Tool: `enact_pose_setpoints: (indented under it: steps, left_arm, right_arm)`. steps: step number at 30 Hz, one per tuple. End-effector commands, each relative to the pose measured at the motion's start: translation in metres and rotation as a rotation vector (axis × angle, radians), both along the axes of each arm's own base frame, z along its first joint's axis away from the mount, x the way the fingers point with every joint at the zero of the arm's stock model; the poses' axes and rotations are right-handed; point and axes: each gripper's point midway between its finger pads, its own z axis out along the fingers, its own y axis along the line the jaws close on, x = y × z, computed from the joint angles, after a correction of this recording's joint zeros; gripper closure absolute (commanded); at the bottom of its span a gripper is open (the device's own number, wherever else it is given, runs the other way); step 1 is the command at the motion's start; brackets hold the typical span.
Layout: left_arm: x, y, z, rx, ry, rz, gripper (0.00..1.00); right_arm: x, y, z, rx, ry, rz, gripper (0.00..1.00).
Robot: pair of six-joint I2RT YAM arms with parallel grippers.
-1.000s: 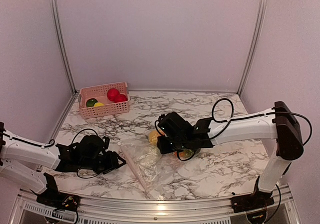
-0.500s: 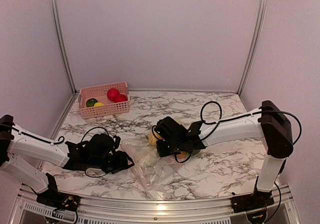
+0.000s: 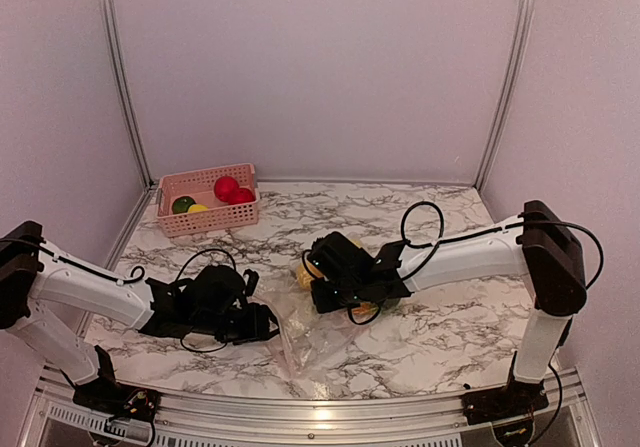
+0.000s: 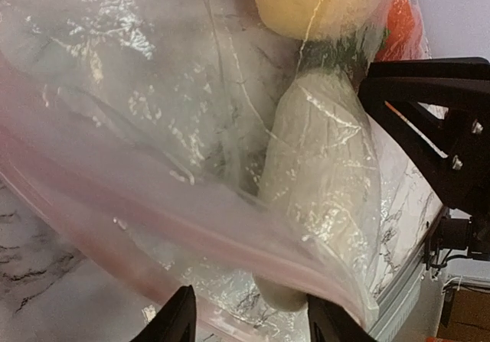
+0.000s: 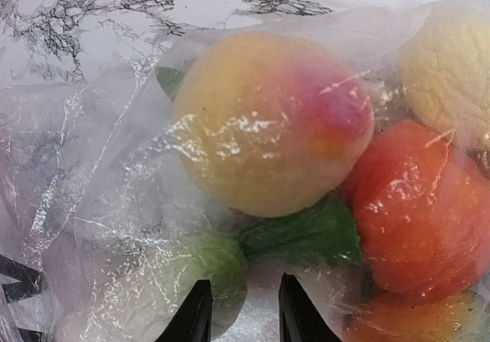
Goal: Open the zip-top bag and remove the fake food
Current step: Pick up the fake vegetable from the zipper food storage bag.
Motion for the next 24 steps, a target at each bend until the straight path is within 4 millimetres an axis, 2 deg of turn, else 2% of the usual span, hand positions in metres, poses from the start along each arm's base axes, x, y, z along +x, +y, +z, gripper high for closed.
enact_pose_setpoints:
  steps: [1,10,14,18,24]
  left_arm:
    - [-0.002,-0.016,0.005,-0.030,-0.026,-0.051,0.45]
    - [-0.003,-0.022,0.018,-0.079,-0.046,-0.065,0.41]
    - [-0.004,-0.023,0.022,-0.083,-0.057,-0.079,0.39]
    - [-0.007,-0.031,0.019,-0.078,-0.050,-0.118,0.37]
    - [-0.010,-0.044,0.010,-0.053,-0.033,-0.162,0.33]
  right_arm:
    - [-0.009,0.014,0.001,0.012,0.016,0.045,0.71]
    - [-0.014,0.010,-0.005,0.006,0.032,0.038,0.71]
    - [-0.016,0.010,0.000,0.017,0.025,0.039,0.71]
    - [-0.015,0.013,0.008,0.029,0.013,0.044,0.71]
    - [-0.017,0.016,0.009,0.033,0.017,0.051,0.71]
